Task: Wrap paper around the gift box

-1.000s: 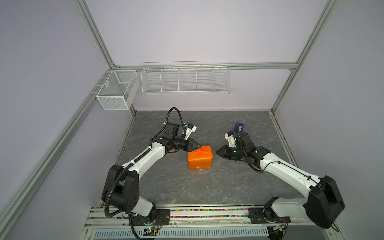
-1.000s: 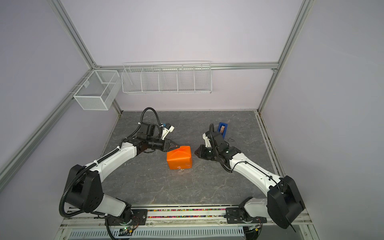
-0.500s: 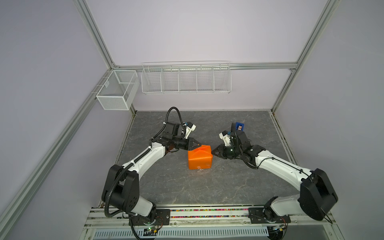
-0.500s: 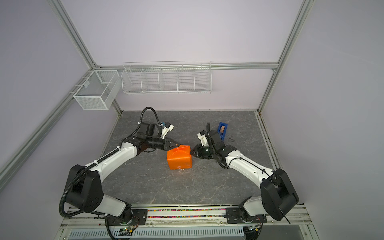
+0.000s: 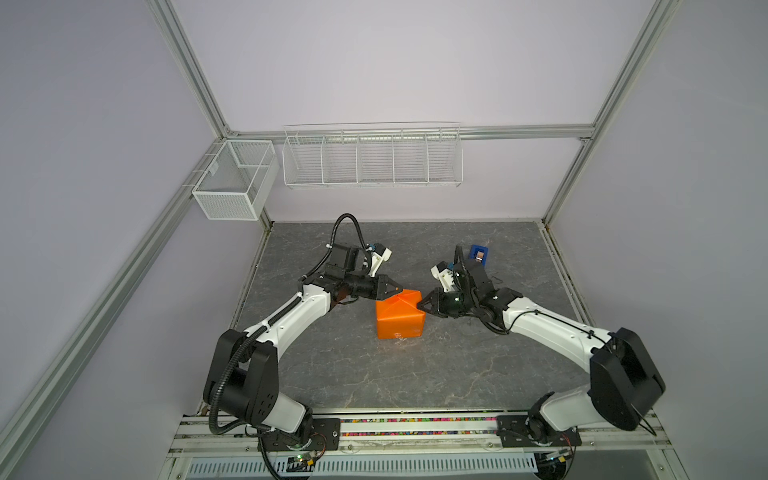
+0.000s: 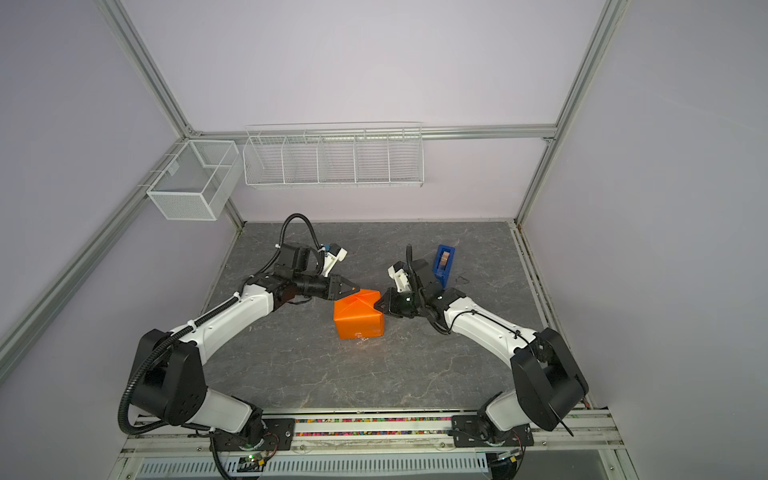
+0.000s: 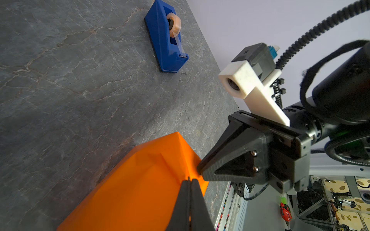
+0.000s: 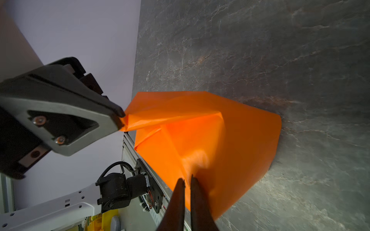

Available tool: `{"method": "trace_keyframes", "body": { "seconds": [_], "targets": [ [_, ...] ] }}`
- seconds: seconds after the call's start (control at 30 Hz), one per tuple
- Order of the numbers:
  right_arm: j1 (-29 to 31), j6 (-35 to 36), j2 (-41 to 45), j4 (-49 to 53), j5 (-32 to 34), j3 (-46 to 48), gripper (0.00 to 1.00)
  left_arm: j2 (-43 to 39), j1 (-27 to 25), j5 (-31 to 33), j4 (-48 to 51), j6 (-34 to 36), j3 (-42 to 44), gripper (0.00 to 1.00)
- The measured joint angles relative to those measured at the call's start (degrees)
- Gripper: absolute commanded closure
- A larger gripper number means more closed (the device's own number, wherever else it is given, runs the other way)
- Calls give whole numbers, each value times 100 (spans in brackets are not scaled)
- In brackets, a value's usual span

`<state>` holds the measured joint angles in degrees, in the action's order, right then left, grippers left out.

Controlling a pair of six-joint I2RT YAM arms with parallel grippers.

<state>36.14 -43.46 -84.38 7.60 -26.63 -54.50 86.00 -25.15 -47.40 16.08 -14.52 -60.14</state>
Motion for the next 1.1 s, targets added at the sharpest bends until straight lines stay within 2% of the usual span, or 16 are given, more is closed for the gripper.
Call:
{"method": "trace_keyframes", "body": {
  "seconds": [0.53, 0.8, 0.97, 1.1],
  "targets": [
    [35, 4, -203, 57, 9, -173, 90, -35, -76, -258, 74, 28, 317, 100],
    [39, 4, -203, 127, 44, -184, 90, -11, -201, -503, 354, 256, 350, 100],
    [52, 20, -201, 240, 57, -238, 90, 243, -203, -555, 669, 507, 339, 97],
    [72, 26, -138, 463, 184, -313, 89, 369, -203, -695, 933, 680, 205, 88]
  ]
}}
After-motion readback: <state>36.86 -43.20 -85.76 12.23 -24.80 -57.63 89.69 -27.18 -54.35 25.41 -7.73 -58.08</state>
